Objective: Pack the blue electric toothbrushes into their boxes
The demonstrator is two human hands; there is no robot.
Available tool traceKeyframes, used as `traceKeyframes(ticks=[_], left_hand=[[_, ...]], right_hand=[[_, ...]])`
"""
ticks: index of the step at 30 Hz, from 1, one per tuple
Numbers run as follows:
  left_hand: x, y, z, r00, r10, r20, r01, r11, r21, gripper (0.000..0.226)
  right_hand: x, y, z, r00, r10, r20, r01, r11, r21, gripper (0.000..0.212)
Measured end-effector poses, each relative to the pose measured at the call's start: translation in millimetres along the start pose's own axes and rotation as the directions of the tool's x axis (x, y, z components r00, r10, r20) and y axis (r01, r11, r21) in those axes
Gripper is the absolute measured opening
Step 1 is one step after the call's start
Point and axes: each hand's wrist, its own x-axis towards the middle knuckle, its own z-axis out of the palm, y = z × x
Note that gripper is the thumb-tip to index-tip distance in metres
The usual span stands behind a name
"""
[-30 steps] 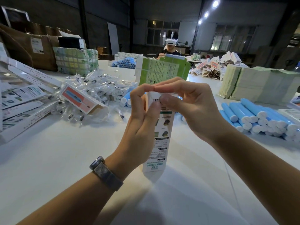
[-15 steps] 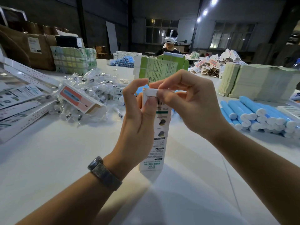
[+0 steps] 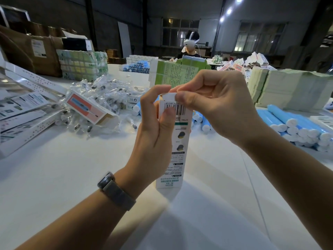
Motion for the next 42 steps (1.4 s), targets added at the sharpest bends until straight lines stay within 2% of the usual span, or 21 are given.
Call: traceKeyframes(ticks=[6,13,19,25,31,37,42], left_hand=[[0.7,9.6,2.4,0.998,-0.062,-0.014,0.060,0.991,-0.118,0.019],[3.0,13.5,0.3,0.995,-0.101,-0.006,0.099,0.985,-0.143,0.016],[2.1,12.3,-1.4,0.998,-0.068,0.011,0.069,0.992,-0.104,0.020],[0.8,12.1,-2.7,0.999,-0.023,0.045,0.025,0.998,-0.050,0.020],[2.1,13.8,-4.0,1.000,-0.010,0.003,0.010,1.000,-0.026,0.016],[1.6,16.9,0.3,0.998,-0.041,-0.037,0.037,0.995,-0.097,0.019],[2.4,18.2,-1.9,0.997,-0.081,-0.017,0.077,0.987,-0.141,0.019]], right_hand=[[2.3,-7.1,-9.5,0.994,0.046,0.097,-0.046,0.999,-0.010,0.006],[3.7,-3.9,-16.5,0.966,0.154,0.206,-0.187,0.970,0.153,0.013],[3.9,-8.6,-15.1,0.982,0.105,0.158,-0.105,0.994,-0.005,0.013],[5.8,-17.4,-21.9,0.963,0.181,0.200,-0.169,0.983,-0.076,0.012],[5.7,-17.7,-21.6,0.977,0.076,0.198,-0.035,0.979,-0.202,0.006],[6.7,-11.9,-31.8,0.943,0.090,0.320,-0.066,0.994,-0.084,0.016],[8.6,-8.1,-34.6,0.927,0.127,0.353,-0.129,0.992,-0.017,0.013]])
